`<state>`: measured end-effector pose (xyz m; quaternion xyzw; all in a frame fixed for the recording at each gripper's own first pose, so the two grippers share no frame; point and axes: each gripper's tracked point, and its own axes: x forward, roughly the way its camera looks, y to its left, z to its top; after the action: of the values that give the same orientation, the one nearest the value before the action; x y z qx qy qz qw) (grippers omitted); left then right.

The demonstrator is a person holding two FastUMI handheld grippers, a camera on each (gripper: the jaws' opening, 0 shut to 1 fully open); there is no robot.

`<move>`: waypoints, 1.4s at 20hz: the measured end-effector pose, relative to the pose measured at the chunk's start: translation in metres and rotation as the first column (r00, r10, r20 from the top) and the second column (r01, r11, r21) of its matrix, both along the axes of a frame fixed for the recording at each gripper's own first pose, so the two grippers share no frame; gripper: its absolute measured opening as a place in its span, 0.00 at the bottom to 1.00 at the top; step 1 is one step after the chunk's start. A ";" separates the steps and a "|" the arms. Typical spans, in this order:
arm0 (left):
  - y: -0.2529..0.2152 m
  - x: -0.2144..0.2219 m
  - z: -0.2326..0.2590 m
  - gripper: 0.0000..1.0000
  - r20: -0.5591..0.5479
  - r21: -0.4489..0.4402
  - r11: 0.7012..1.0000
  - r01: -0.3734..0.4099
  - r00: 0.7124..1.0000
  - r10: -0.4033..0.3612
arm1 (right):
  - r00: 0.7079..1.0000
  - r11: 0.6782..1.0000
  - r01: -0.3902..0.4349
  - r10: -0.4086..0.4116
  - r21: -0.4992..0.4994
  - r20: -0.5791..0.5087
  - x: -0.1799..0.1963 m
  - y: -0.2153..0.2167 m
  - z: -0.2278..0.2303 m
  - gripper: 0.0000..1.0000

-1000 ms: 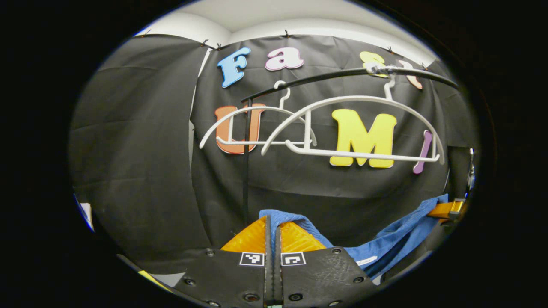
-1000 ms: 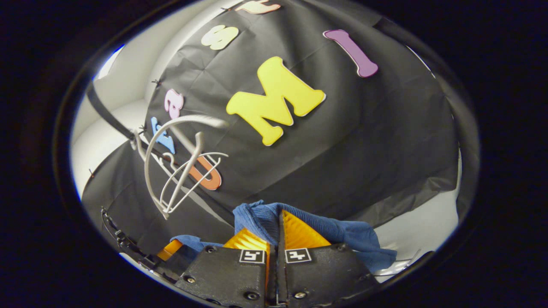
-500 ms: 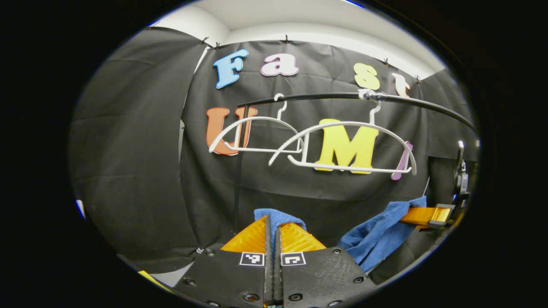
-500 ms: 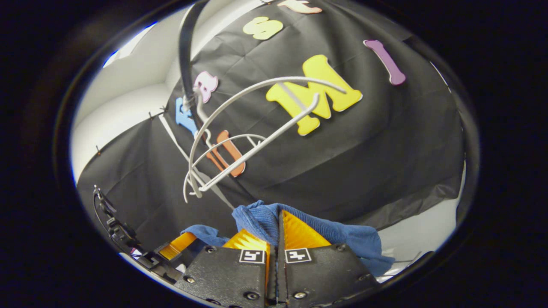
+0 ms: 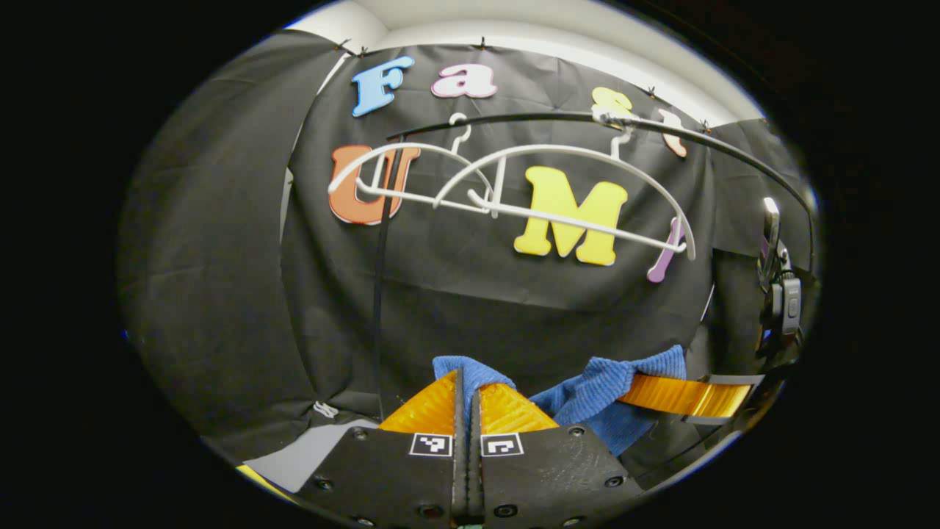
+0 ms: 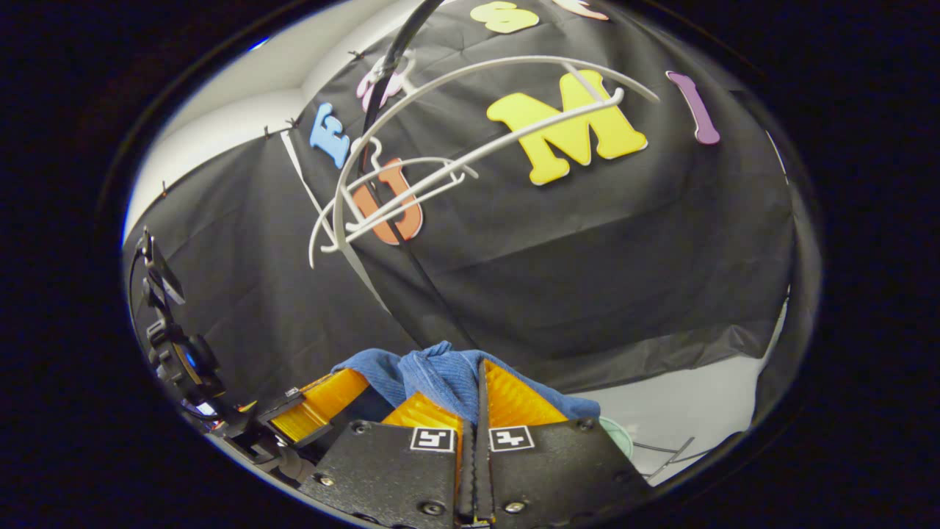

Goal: Grasp the clothes on the hanger with both hands and then place them into the laundry hamper below.

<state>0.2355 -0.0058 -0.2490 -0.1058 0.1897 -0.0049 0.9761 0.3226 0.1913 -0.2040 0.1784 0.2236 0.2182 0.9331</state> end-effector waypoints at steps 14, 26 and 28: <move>-0.044 -0.028 -0.196 0.00 -0.360 -0.124 0.992 0.028 0.930 -0.071 | 0.955 0.985 0.006 -0.056 -0.173 -0.290 0.002 -0.002 -0.165 0.04; -0.042 -0.089 -0.287 0.01 -0.615 -0.096 0.995 -0.002 0.786 -0.058 | 0.855 0.945 -0.048 -0.129 -0.325 -0.503 -0.027 -0.020 -0.279 0.04; -0.040 -0.087 -0.286 0.07 -0.616 -0.083 0.997 0.001 0.786 -0.052 | 0.859 0.941 -0.042 -0.138 -0.336 -0.493 -0.026 -0.024 -0.276 0.05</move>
<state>0.1482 -0.0461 -0.5355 -0.1370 0.4992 0.0091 0.8556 0.2971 0.1670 -0.4796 0.0737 0.4916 0.0982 0.8621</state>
